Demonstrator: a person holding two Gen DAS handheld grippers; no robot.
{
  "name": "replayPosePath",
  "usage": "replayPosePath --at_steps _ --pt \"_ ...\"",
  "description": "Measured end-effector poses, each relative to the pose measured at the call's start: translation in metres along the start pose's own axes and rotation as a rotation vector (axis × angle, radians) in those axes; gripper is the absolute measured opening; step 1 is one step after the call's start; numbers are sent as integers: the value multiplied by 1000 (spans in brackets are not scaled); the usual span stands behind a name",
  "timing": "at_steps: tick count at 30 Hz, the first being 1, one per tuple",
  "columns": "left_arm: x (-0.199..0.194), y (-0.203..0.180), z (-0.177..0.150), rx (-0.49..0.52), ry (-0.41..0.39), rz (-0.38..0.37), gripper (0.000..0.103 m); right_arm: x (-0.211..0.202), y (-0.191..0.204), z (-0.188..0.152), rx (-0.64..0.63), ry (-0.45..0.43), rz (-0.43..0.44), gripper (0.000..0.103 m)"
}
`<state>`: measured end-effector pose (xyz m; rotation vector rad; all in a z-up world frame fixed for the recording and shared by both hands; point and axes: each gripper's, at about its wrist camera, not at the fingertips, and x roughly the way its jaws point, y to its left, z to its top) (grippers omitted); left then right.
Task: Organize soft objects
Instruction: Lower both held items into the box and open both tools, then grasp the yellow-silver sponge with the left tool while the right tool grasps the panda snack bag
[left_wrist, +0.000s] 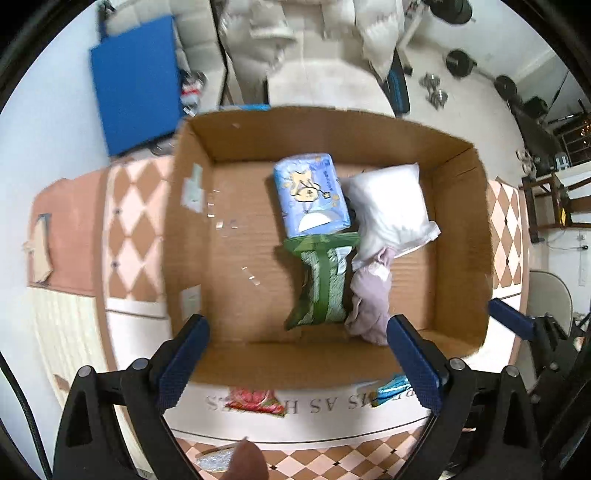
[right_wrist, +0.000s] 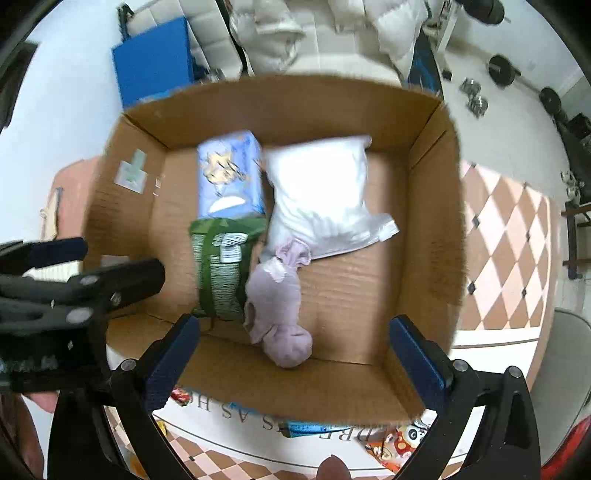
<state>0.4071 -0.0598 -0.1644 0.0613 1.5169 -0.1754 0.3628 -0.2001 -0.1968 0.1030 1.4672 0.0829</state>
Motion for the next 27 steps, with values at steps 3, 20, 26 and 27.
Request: replayPosePath --at_steps 3,20,26,27 --pt "-13 19 -36 -42 -51 31 98 -28 1 -24 4 -53 -6 103" --pt "146 223 -304 -968 400 -370 97 1 -98 -213 418 67 -56 103" --pt "182 233 -314 -1133 438 -403 88 19 -94 -225 458 42 -84 103" --pt "186 233 -314 -1149 444 -395 83 20 -94 -223 462 32 -87 103"
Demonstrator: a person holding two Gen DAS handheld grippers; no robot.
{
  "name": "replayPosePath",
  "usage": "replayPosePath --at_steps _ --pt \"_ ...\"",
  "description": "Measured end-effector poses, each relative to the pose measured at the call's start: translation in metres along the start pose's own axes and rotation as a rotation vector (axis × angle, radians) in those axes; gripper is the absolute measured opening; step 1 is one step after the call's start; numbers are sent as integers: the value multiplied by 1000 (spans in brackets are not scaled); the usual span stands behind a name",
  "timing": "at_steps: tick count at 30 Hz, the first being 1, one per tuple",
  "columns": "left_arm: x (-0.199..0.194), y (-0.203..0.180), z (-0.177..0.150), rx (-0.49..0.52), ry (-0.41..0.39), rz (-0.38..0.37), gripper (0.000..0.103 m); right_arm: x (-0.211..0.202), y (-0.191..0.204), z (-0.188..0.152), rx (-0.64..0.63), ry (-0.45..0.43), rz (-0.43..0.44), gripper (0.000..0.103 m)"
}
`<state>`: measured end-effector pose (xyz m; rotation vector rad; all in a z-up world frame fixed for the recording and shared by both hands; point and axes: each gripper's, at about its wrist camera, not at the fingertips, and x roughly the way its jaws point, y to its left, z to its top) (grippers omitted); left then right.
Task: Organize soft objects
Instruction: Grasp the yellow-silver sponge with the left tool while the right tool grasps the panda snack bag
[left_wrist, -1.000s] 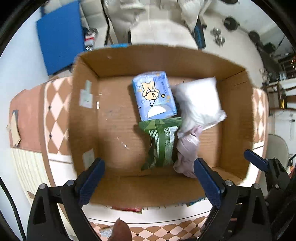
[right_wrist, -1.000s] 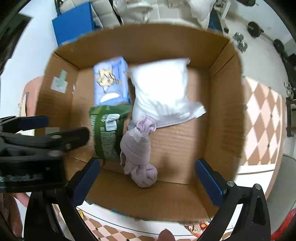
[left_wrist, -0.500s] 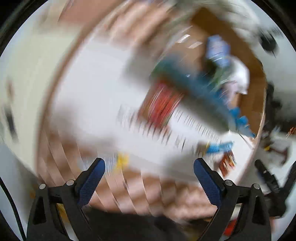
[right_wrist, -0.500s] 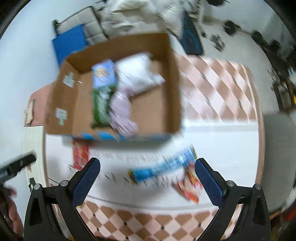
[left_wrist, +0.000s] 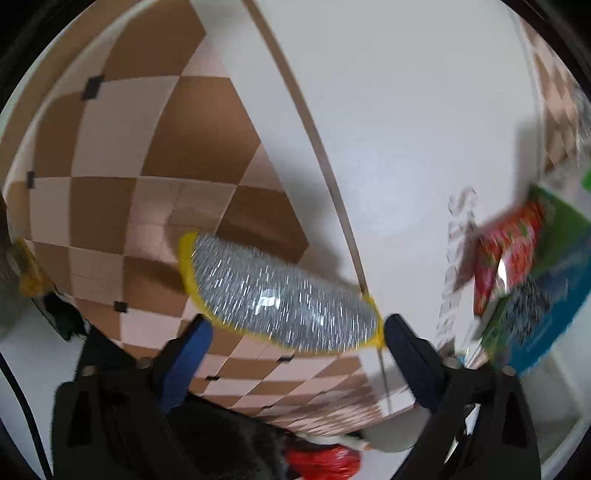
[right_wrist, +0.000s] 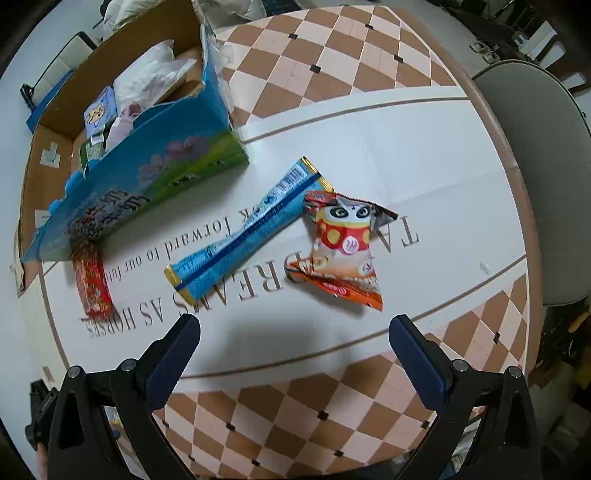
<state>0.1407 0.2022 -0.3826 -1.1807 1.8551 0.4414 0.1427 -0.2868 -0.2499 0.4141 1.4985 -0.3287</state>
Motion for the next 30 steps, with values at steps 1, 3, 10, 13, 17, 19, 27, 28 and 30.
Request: replayPosePath --at_steps 1,3,10,13,17,19,27,28,30 --pt "3 0 2 -18 -3 4 78 1 2 2 3 -5 0 103" --pt "9 -4 4 -22 -14 24 56 4 2 9 10 -10 -2 103" --pt "18 -69 -17 298 -127 298 46 11 -13 31 39 -8 -6 101" --pt "34 -113 -39 538 -177 450 46 16 -25 34 52 13 -1 101" --pt "65 -166 -82 869 -243 656 47 29 -42 40 70 56 -11 101" --pt "78 -181 -101 969 -253 704 47 38 -45 45 69 84 -11 101" --pt "77 -180 -109 926 -145 568 54 88 -46 50 54 219 -1 46" --pt "73 -176 -106 910 -143 555 57 86 -43 43 18 209 -21 45" --pt "68 -166 -104 876 -138 527 61 85 -41 30 -22 215 -30 44"
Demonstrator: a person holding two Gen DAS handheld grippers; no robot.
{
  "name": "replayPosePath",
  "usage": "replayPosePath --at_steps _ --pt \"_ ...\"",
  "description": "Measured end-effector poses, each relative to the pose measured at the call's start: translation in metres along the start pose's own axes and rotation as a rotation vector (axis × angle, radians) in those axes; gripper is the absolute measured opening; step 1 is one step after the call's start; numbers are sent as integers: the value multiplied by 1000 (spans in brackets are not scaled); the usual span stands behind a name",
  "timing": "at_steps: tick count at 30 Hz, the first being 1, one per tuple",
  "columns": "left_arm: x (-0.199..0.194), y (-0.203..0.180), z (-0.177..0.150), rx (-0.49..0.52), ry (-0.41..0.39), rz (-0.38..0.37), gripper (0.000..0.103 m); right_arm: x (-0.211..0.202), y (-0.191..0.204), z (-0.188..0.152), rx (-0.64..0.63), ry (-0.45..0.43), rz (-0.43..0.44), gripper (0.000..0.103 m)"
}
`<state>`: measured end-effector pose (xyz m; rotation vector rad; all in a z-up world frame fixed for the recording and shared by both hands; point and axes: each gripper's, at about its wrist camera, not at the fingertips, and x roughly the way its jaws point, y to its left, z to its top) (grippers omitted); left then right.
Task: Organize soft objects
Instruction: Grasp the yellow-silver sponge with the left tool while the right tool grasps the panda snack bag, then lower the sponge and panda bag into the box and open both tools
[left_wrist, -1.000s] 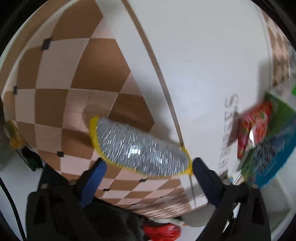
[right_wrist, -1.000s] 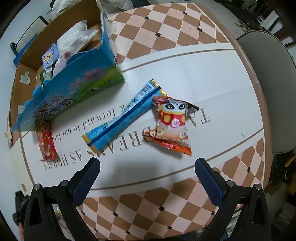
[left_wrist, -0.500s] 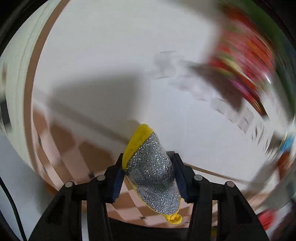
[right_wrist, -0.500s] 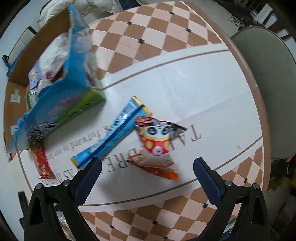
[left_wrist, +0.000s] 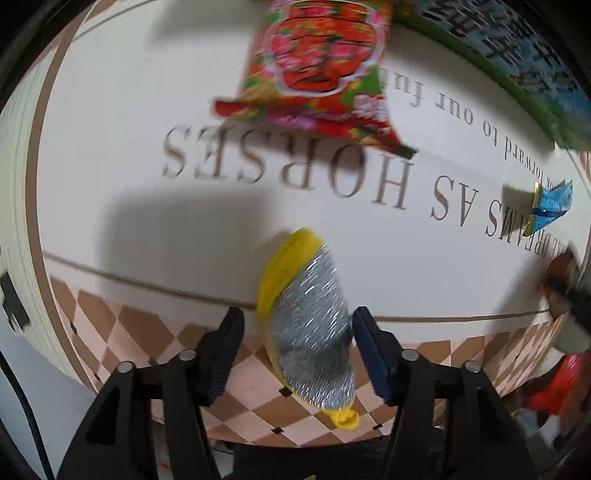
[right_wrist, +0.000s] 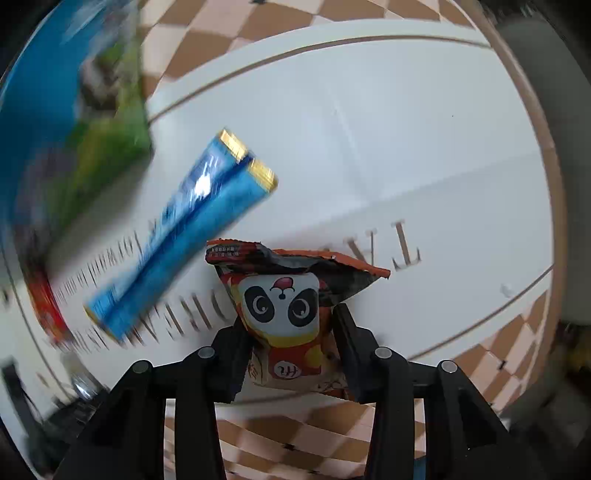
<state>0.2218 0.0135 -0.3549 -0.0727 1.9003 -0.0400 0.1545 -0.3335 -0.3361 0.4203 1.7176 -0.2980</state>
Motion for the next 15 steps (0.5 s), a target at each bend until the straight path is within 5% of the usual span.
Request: replayPosePath --at_steps 6,11,15 --pt "9 6 -14 -42 23 -52 61 9 8 -49 -122 26 -32 43" --pt "32 -5 -14 -63 43 13 61 14 12 -54 -158 31 -32 48" --pt "30 -13 -17 -60 -14 50 61 8 11 -47 -145 15 -29 53"
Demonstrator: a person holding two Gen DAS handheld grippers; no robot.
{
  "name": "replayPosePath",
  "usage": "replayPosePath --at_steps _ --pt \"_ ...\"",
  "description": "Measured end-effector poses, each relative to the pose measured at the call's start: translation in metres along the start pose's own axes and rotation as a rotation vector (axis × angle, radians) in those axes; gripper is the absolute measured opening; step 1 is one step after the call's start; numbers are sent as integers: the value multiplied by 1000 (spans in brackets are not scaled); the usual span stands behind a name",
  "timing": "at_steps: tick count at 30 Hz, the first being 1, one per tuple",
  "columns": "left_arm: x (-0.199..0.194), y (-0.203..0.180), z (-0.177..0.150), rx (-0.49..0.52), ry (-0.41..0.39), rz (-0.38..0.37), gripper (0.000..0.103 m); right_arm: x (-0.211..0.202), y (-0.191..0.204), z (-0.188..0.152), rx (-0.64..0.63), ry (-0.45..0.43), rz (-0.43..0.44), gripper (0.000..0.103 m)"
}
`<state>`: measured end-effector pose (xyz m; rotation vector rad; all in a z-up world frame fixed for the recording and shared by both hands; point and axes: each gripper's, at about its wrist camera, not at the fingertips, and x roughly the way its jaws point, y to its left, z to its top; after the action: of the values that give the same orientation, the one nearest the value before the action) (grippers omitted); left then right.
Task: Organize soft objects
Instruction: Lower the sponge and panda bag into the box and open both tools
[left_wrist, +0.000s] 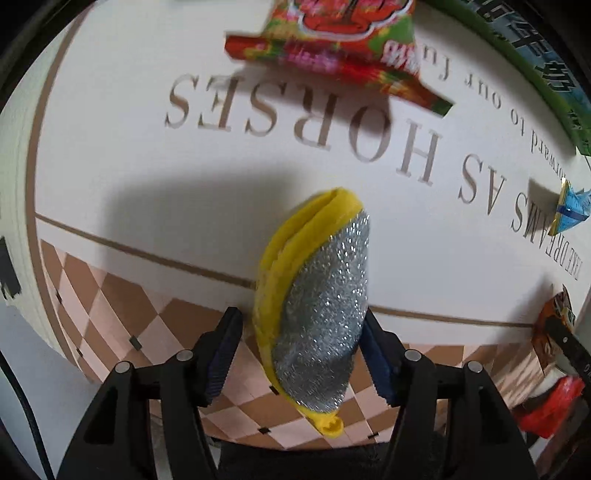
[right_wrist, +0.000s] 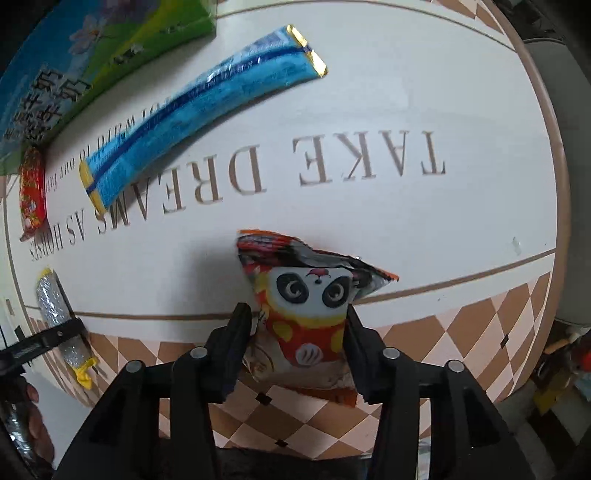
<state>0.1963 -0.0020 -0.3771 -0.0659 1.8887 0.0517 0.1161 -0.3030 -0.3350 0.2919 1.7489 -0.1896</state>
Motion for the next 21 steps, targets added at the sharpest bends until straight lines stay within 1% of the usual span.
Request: replayPosePath --at_steps 1,2,3,4,5,6,7,8,10,13,14,15,17,18,19,20,21 --pt "-4 2 3 2 -10 4 59 -1 -1 2 4 0 0 53" --pt "-5 0 2 7 -17 1 52 -1 0 5 9 3 -3 53" --pt "-6 5 4 13 -20 -9 48 0 0 8 17 8 -3 53" --pt "-8 2 2 17 -27 8 48 2 -5 10 23 13 -3 53" --pt "-12 1 3 25 -45 33 47 5 -6 12 34 18 -9 50" --pt "-13 -10 -1 34 -59 48 46 6 -6 12 35 17 -13 41" --pt "-16 -13 -5 40 -64 50 46 6 -5 13 26 13 -23 39" --pt "-25 -19 -10 45 -73 31 46 4 -2 10 9 3 -33 38" --pt "-51 -31 -19 63 -108 -12 46 -5 4 5 -7 -8 -16 37" --pt "-111 -45 -26 105 -202 -78 46 -41 20 -2 -48 -49 56 36" --pt "-135 -48 -24 120 -243 -98 46 -66 28 -3 -72 -87 92 36" --pt "-159 -51 -19 136 -283 -115 46 -81 34 -3 -86 -113 109 36" --pt "-202 -55 0 168 -346 -126 46 -129 51 2 -125 -206 150 36" --pt "-220 -45 10 173 -366 -131 46 -149 56 4 -141 -249 163 36" --pt "-233 -45 24 178 -389 -131 46 -165 63 6 -154 -283 175 36" --pt "-238 -48 37 182 -403 -119 46 -183 70 20 -166 -318 186 36" --pt "-246 -49 57 176 -419 -95 46 -194 76 31 -173 -341 179 36"
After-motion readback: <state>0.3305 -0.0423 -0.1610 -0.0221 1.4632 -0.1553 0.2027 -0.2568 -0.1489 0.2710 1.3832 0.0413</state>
